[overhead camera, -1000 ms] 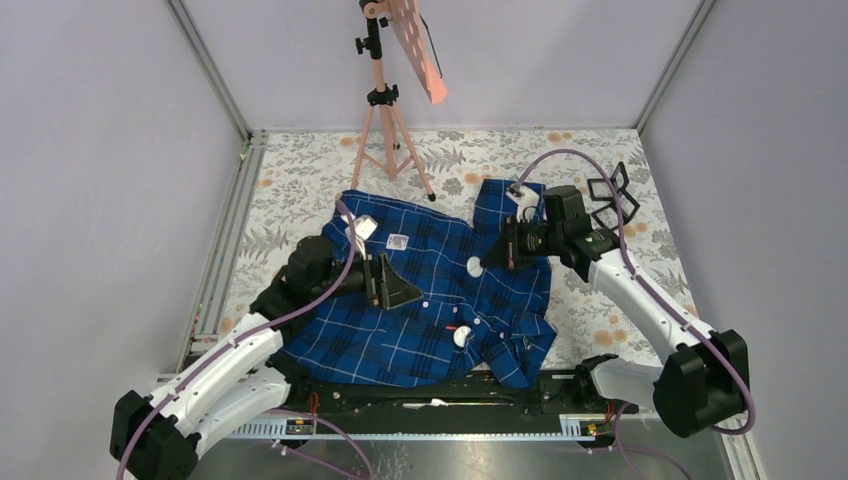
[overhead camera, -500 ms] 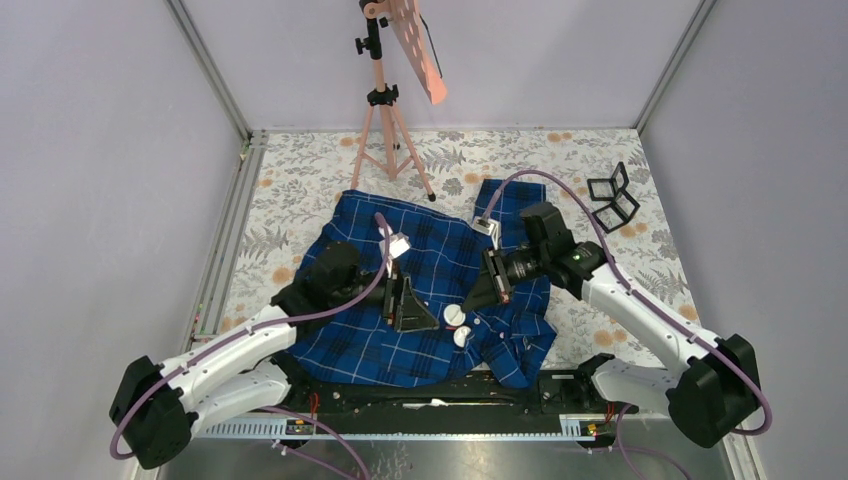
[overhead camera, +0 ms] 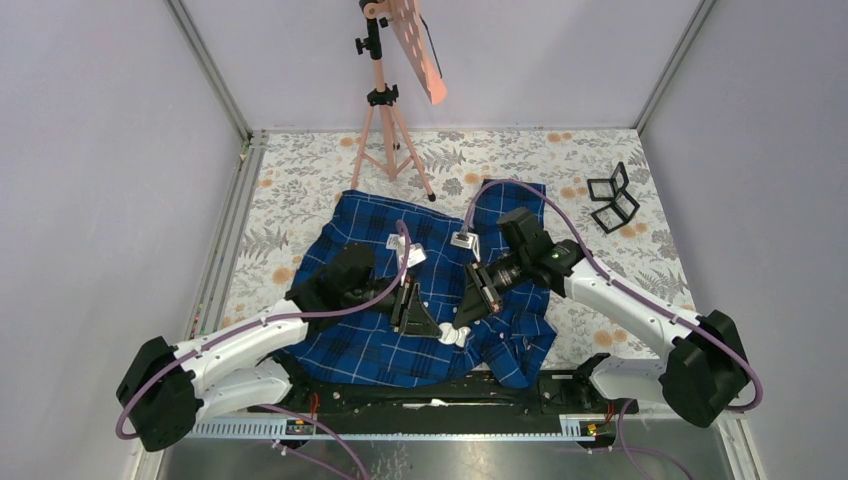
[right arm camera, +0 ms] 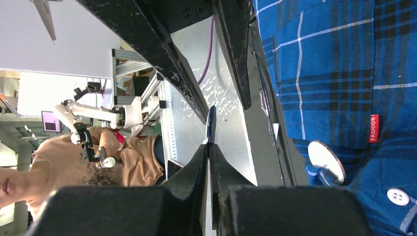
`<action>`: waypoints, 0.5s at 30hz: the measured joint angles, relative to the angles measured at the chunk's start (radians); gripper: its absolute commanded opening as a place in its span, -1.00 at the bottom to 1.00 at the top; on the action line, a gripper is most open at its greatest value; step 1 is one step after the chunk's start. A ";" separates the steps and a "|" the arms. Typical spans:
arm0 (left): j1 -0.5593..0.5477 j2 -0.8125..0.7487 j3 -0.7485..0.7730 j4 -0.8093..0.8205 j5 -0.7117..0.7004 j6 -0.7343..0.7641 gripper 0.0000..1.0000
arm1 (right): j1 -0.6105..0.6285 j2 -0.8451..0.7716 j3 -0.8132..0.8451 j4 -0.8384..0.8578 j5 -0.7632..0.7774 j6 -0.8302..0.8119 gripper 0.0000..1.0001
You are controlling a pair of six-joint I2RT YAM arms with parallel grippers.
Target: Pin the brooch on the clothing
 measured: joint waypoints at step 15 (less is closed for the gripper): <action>-0.027 0.023 0.002 0.047 0.043 -0.012 -1.00 | 0.016 0.031 0.024 -0.042 0.026 -0.043 -0.35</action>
